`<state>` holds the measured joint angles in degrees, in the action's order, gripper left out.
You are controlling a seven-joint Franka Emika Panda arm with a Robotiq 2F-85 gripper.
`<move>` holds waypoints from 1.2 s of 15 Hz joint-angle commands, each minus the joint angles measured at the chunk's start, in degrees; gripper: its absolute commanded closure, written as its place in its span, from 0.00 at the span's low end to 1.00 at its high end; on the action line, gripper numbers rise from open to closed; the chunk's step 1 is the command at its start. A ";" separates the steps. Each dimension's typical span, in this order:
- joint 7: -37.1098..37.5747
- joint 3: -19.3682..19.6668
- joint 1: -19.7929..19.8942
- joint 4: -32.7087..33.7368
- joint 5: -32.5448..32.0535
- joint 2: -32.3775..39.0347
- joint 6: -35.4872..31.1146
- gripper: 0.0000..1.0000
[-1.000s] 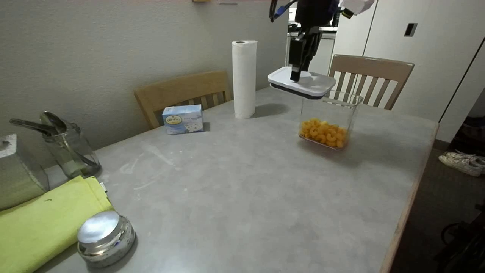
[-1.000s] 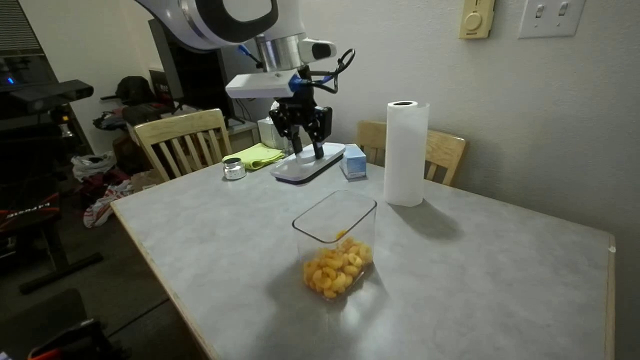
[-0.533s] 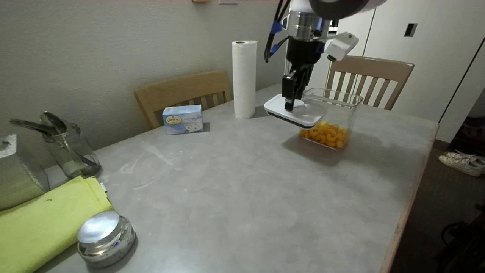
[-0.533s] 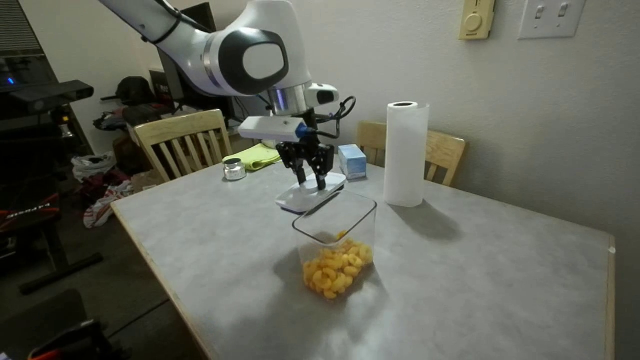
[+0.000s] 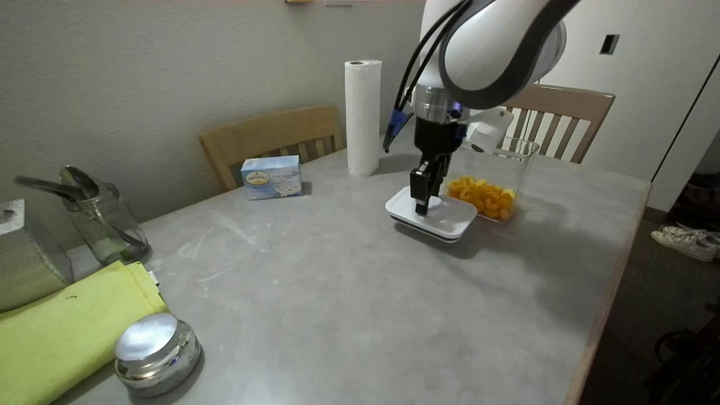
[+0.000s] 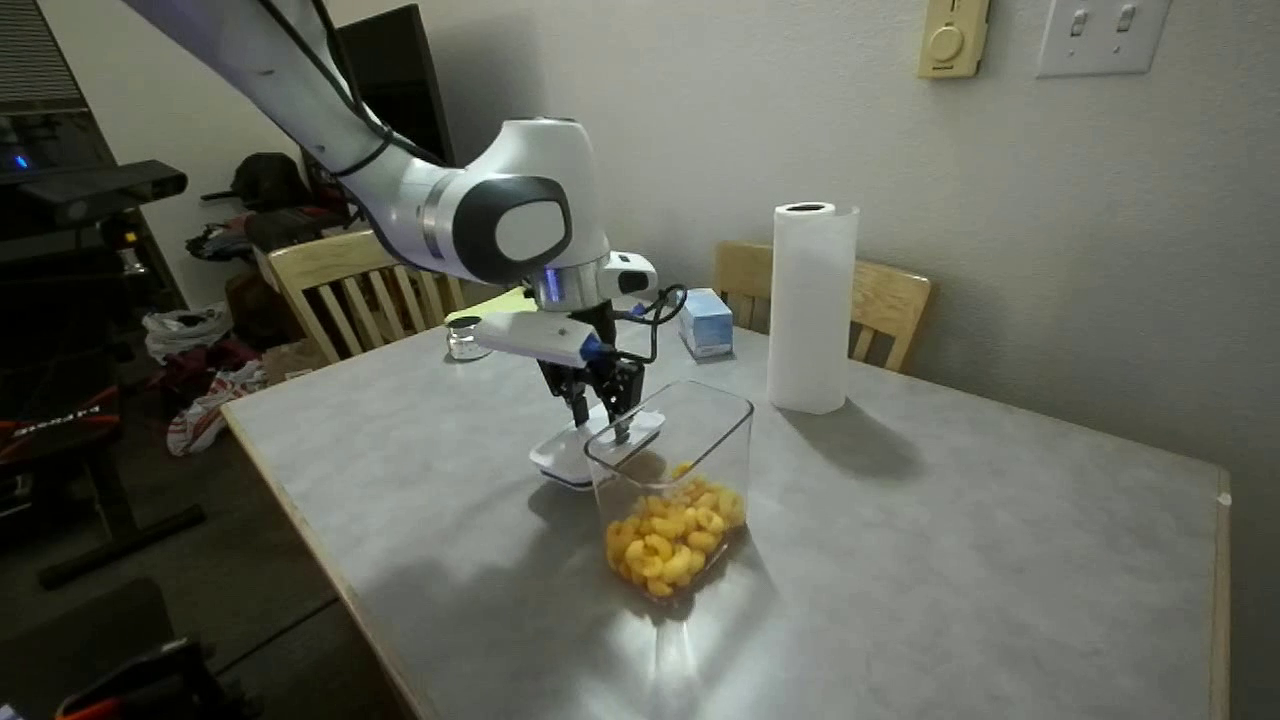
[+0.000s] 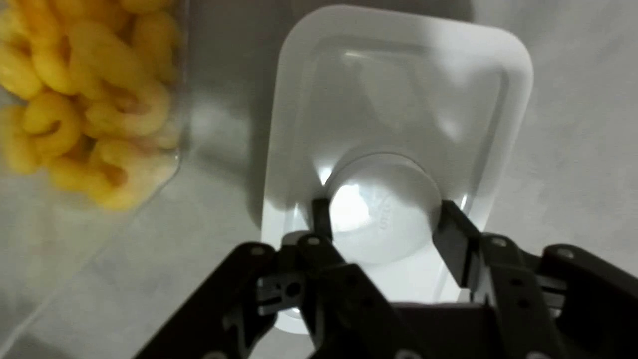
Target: Push the button on the lid then take the lid off the clear container and put it on the table
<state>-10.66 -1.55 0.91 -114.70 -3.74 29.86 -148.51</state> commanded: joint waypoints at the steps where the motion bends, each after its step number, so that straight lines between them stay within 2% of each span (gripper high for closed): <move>1: -0.57 -1.37 0.51 0.44 0.73 2.18 -2.39 0.71; 6: -0.83 -2.05 0.89 0.44 0.90 3.22 -3.11 0.71; 8: -1.08 -2.06 0.99 0.14 0.82 2.21 -2.54 0.21; 9: -1.16 -2.05 1.06 -0.01 0.81 1.50 -2.12 0.20; 12: -2.18 -2.19 1.78 -0.82 0.94 -1.62 -0.56 0.02; 18: -7.02 -2.24 4.02 -2.26 1.70 -10.67 3.41 0.00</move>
<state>-13.91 -2.79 2.84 -114.37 -3.66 25.11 -148.22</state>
